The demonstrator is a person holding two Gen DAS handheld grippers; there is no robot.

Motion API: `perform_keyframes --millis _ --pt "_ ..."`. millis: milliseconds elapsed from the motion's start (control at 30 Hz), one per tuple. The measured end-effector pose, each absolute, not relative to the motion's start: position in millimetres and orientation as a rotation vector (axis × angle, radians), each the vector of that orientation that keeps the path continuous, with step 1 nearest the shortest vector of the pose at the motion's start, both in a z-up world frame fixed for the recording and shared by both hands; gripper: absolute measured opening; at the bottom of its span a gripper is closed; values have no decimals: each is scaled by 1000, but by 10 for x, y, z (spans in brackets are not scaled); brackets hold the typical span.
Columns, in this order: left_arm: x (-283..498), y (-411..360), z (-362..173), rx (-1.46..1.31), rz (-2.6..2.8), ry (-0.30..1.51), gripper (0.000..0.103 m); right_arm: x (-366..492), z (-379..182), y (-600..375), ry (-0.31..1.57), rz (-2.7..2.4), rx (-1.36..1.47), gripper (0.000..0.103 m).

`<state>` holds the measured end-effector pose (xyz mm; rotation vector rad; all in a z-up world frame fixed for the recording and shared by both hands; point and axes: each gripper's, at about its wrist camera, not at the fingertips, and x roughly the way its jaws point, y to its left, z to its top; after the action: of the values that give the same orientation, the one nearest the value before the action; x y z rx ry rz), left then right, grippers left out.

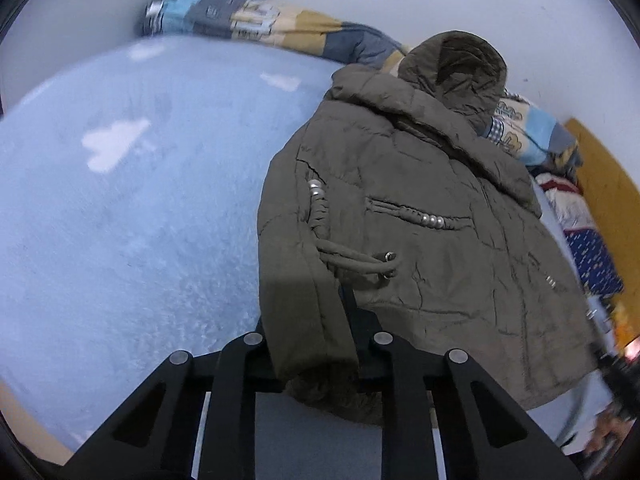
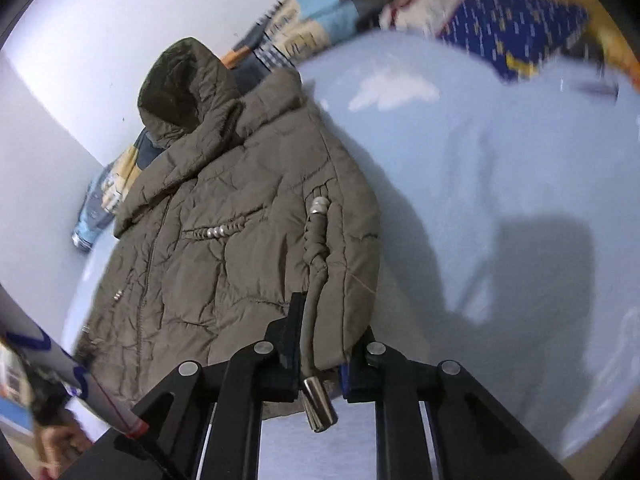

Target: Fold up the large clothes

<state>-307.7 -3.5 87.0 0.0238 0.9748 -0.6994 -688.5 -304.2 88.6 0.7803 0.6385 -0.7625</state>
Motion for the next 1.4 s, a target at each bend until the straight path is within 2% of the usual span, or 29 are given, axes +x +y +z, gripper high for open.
perform_keyframes --millis 433,667,767,900,1133,1400 --pt "-3480 37 1109 106 -765 894 18 -7297 1382 -2744 550 -894 617 11" --pt "-3355 17 1099 96 -764 939 19 -7283 1275 -2846 591 -882 687 14" --pt "-3361 36 1114 96 -749 960 42 -7317 1310 -2850 564 -866 703 15" --pt "-3356 80 1229 80 -746 953 44 -7368 1252 -2853 577 -886 735 21" --pt "-3324 155 1787 22 -768 857 45 -7599 1349 -2896 498 -979 758 26" --pt "-3563 -139 2799 -40 -945 746 45 -7630 1449 -2898 444 -988 758 27"
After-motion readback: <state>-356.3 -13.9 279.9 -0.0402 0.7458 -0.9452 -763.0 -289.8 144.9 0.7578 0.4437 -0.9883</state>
